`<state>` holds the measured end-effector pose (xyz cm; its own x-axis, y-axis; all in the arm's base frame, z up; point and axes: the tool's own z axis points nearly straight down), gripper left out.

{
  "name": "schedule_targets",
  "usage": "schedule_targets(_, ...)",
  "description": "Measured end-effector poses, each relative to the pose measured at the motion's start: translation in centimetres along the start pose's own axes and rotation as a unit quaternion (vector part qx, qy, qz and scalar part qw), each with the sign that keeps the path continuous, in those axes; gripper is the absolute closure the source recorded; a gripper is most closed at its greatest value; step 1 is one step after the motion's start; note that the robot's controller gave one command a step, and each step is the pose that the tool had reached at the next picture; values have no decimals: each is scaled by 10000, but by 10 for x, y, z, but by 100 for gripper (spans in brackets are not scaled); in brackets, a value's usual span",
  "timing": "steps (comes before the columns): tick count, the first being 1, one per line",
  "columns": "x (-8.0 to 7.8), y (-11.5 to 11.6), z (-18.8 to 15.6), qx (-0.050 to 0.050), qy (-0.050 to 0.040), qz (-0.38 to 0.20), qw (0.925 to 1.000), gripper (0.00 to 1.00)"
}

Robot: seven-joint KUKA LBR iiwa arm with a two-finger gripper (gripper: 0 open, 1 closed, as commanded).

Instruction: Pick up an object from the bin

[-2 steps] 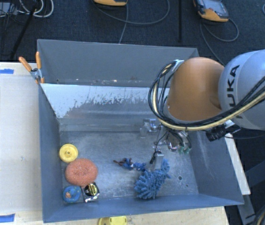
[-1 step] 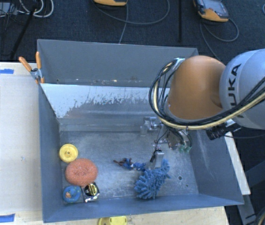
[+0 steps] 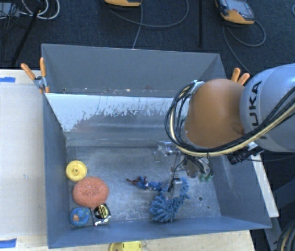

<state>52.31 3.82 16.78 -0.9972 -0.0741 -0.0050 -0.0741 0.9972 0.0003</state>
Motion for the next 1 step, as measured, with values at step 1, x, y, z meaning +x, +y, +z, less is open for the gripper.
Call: schedule_targets(1, 15, -1, 74, -1, 11, -120, 9999, 0)
